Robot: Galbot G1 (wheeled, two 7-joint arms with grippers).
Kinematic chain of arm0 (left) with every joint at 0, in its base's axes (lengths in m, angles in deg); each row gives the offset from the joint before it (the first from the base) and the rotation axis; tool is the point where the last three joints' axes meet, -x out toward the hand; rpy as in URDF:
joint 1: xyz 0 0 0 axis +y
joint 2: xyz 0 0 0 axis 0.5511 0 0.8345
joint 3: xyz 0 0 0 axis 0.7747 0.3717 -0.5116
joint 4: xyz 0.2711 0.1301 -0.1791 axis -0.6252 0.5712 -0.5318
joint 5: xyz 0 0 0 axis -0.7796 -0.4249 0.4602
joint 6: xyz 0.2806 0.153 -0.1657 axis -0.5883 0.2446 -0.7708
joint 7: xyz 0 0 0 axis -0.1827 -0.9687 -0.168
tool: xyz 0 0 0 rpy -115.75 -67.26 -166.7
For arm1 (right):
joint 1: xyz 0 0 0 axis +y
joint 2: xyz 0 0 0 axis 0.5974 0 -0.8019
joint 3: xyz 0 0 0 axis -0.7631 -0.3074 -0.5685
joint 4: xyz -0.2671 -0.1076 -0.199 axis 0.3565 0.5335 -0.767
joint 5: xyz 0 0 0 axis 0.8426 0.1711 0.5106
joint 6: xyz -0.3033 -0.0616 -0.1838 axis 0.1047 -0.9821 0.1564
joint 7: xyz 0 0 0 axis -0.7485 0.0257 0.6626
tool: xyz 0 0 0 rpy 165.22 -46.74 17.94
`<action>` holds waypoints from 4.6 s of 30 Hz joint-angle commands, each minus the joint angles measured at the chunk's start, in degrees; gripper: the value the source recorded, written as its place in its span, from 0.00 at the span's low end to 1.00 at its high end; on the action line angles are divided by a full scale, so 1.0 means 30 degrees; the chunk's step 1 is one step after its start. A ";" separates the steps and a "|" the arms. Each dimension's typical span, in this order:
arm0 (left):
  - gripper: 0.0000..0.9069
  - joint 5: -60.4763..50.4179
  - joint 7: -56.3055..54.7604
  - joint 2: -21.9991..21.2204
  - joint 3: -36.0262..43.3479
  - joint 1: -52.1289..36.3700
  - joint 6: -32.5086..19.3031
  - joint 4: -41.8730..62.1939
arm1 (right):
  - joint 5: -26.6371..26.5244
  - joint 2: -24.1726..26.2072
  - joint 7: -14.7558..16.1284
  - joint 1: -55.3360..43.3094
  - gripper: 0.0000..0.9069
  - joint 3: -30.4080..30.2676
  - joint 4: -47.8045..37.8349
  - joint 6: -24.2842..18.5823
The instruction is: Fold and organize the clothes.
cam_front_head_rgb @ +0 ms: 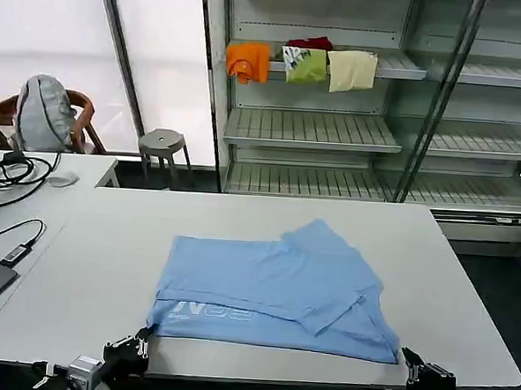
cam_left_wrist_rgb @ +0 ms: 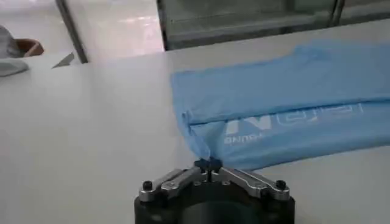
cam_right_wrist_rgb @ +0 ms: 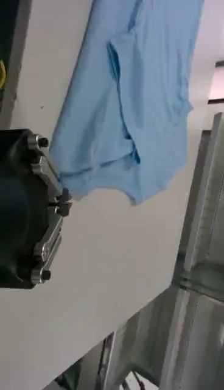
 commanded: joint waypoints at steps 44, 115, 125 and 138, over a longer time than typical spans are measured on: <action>1.00 0.3186 0.3118 0.2934 0.2193 -1.0809 -0.3896 0.6189 | 0.0203 -0.1276 -0.3581 -1.9838 1.00 -1.0524 -0.8787 0.1181; 0.01 0.4730 0.3686 0.1610 0.7276 -1.7517 -0.1935 1.4451 | -0.0395 -0.6304 -0.3103 -2.6564 0.00 -1.2160 -2.1810 0.0623; 0.02 0.4731 0.3787 0.1740 0.7391 -1.7403 -0.1812 1.4089 | -0.0473 -0.6350 -0.3150 -2.6660 0.00 -1.2217 -2.1761 0.0823; 0.01 0.5692 0.3764 0.2367 0.6654 -1.6671 -0.3506 1.2670 | -0.2247 -0.4845 -0.3480 -2.5566 0.00 -1.2254 -1.7615 0.1190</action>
